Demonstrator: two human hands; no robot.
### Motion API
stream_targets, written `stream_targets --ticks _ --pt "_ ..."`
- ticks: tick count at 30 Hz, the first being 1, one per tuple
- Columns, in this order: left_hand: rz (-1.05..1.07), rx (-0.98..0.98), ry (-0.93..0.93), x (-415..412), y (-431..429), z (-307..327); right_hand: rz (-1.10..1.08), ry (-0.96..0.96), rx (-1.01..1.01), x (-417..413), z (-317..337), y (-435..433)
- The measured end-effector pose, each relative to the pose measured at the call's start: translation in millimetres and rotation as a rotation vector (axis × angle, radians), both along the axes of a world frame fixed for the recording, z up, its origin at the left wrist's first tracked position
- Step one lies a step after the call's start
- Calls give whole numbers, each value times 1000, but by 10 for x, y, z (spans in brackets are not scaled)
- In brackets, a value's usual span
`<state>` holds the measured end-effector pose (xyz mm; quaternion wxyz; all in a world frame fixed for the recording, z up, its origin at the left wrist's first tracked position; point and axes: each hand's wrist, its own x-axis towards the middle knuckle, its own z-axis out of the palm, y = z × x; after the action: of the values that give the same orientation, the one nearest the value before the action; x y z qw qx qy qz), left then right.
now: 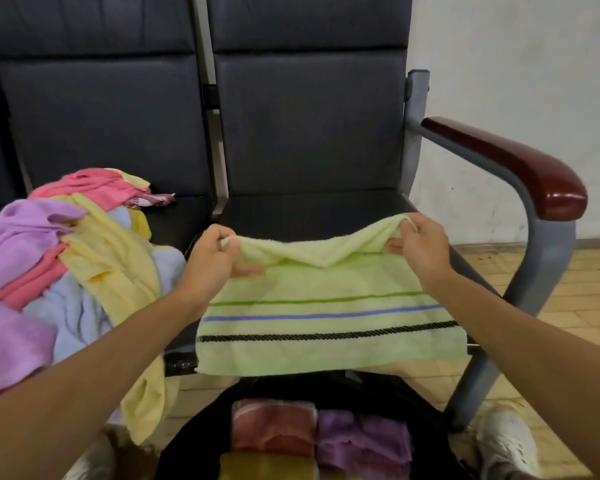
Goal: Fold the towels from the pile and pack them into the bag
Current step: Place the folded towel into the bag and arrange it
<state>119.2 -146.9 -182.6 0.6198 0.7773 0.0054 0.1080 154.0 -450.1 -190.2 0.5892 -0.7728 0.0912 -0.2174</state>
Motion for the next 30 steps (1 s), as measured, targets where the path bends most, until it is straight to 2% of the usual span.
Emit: stream_targets --ticks 4,6,8,11,15,21,25,30 --pt "-179 255 60 -339 146 -97 120 54 -329 -357 114 -140" --pt "-260 549 33 -421 294 -150 209 133 -462 -497 193 -214" --pt "-375 812 30 -490 411 -194 365 290 -621 -640 269 -256" --pt "-478 937 71 -566 446 -223 506 401 -1028 -813 333 -270" --pt "-506 955 76 -440 540 -278 547 406 -1143 -770 206 -208" --pt "-417 768 -12 -172 633 -331 478 339 -1052 -367 -66 -98" --pt "-340 800 -96 -63 657 -426 442 317 -1039 -207 -91 41" --pt "-109 498 -243 -93 584 -268 273 217 -971 -227 -28 -10"
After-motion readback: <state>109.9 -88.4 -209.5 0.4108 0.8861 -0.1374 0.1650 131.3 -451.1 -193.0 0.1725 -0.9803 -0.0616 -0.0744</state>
